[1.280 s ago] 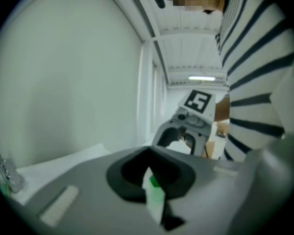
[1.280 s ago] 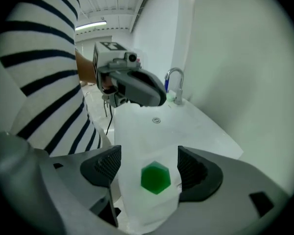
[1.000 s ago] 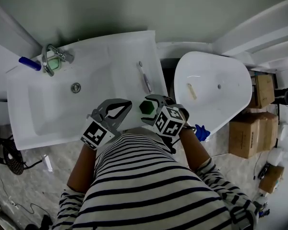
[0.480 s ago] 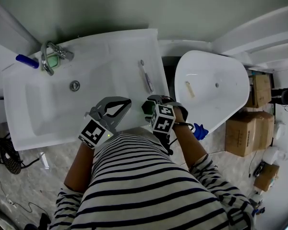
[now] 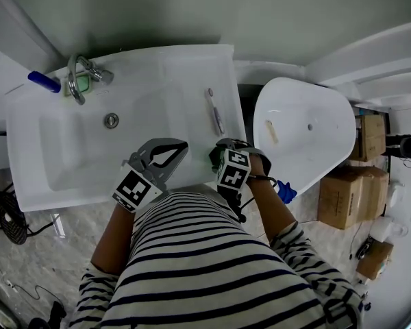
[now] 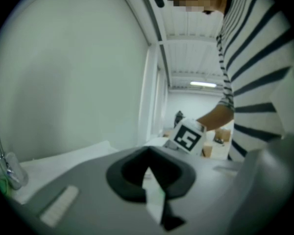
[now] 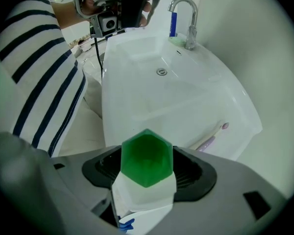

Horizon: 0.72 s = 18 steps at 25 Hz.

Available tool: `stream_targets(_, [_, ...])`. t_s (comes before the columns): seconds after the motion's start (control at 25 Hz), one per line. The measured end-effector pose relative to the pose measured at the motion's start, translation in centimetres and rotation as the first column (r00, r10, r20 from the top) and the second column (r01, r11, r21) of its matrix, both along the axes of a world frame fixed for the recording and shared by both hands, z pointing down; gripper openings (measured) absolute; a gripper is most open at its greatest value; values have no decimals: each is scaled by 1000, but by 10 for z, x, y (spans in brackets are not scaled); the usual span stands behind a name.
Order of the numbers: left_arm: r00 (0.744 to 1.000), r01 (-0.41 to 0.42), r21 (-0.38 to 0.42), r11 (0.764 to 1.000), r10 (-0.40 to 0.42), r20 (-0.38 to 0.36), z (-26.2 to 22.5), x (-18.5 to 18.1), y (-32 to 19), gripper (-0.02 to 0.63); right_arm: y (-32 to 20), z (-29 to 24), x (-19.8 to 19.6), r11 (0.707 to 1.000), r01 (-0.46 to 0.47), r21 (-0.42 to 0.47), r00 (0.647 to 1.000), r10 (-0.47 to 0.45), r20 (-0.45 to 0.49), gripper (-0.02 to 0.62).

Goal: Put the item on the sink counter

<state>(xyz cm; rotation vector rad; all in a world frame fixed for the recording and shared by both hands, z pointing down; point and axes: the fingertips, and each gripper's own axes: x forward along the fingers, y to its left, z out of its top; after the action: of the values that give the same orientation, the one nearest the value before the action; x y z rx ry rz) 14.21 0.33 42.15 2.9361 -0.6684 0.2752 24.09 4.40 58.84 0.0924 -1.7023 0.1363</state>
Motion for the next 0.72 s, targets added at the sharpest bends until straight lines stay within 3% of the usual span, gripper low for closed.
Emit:
stream_targets(0.32, [1000,22,2,1000,-22,-5,-1,-17,-6,3,-18,-21,-7,1000,-29,1,999,29,-20,308])
stream_targets(0.72, [999,41,4,999,-41,-12,-4,-47,-16,3,-67,-60,-53,994,-53,98,998,50,34,308])
